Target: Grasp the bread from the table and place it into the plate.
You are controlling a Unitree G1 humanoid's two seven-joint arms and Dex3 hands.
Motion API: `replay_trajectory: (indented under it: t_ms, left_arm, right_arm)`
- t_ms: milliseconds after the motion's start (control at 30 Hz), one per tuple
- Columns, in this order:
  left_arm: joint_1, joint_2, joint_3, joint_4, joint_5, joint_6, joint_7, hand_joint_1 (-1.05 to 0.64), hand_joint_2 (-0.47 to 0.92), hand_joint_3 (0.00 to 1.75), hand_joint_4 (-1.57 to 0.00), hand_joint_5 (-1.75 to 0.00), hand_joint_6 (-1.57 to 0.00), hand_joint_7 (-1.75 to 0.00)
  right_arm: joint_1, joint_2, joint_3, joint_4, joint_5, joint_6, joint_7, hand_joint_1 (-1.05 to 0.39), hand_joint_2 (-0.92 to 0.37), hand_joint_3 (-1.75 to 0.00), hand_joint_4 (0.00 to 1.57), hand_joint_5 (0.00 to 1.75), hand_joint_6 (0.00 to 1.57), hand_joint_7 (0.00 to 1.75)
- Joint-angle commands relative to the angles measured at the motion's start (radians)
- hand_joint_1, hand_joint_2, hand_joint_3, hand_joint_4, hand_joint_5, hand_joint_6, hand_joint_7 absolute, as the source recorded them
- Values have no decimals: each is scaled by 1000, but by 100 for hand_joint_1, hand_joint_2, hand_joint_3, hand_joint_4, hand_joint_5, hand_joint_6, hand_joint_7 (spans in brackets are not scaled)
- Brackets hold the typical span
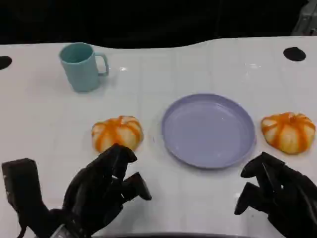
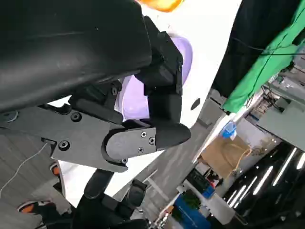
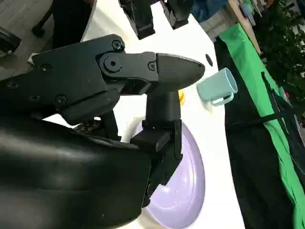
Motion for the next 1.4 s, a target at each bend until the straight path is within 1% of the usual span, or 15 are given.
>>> replay_trajectory:
  t_ms: [33,367,667,833,867,900,933,967,1033,1100,1167,1233,1300,1367,1400]
  left_arm:
    - [-4,14,3,-1,9,-5,3,-56,92,49,-80,-175,-53,-175]
    - [-2,22,3,10,11,-17,-19,-56,92,48,-79,-175,-53,-175]
    - [-5,17,7,6,5,-2,-1,-55,92,48,-79,-175,-51,-175]
    - [-15,36,-4,30,48,-73,-47,-56,92,50,-76,-175,-48,-175]
    - [-27,52,-17,33,94,-113,-47,-56,92,50,-76,-175,-48,-175]
    - [-38,69,-31,33,141,-145,-42,-57,92,35,-64,-169,-48,-150]
    - [-48,90,-50,31,200,-192,-41,-57,92,26,-59,-163,-50,-134]
    - [-54,102,-63,31,240,-226,-42,-55,92,20,-53,-154,-49,-114]
    - [-60,125,-84,29,307,-281,-43,-53,92,16,-50,-150,-49,-102]
    - [-69,162,-111,36,402,-367,-41,-50,92,7,-43,-125,-47,-71]
    - [-74,194,-132,41,478,-434,-42,-49,92,4,-35,-113,-46,-55]
    - [-78,221,-145,38,542,-481,-36,-46,92,2,-31,-109,-48,-46]
    - [-82,266,-164,17,646,-524,-17,-46,88,1,-18,-101,-49,-30]
    - [-88,293,-175,8,729,-556,3,-46,86,0,-13,-98,-51,-21]
    - [-94,308,-178,12,768,-579,12,-44,86,0,-9,-95,-50,-17]
  right_arm:
    - [1,-11,-10,-11,4,-3,1,-41,-92,-46,63,175,50,159]
    - [2,-4,-8,-16,5,0,-6,-42,-92,-43,63,175,51,160]
    - [2,-5,-7,-19,0,1,-11,-40,-92,-45,63,175,51,159]
    - [0,-2,-2,-20,-4,2,-16,-41,-92,-45,63,175,51,158]
    - [-1,0,-1,-19,-4,3,-18,-41,-92,-45,63,175,51,158]
    - [-3,2,0,-18,-4,5,-21,-41,-92,-45,63,175,51,159]
    - [-4,5,0,-18,-2,6,-23,-41,-92,-45,63,175,51,159]
    - [-5,7,-1,-18,-1,7,-24,-41,-92,-45,63,175,50,159]
    - [-6,7,0,-19,-2,7,-25,-41,-92,-45,63,175,50,159]
    - [-8,7,0,-17,-3,7,-24,-42,-92,-45,62,175,50,160]
    - [-9,8,0,-18,0,9,-24,-42,-92,-45,62,175,49,160]
    - [-12,12,-2,-21,4,17,-30,-42,-92,-44,62,175,49,160]
    - [-16,16,-2,-22,6,23,-35,-41,-92,-44,62,175,49,161]
    - [-18,17,-2,-19,5,23,-32,-41,-92,-44,62,175,49,161]
    - [-19,17,-2,-18,5,24,-31,-41,-92,-44,62,175,49,161]
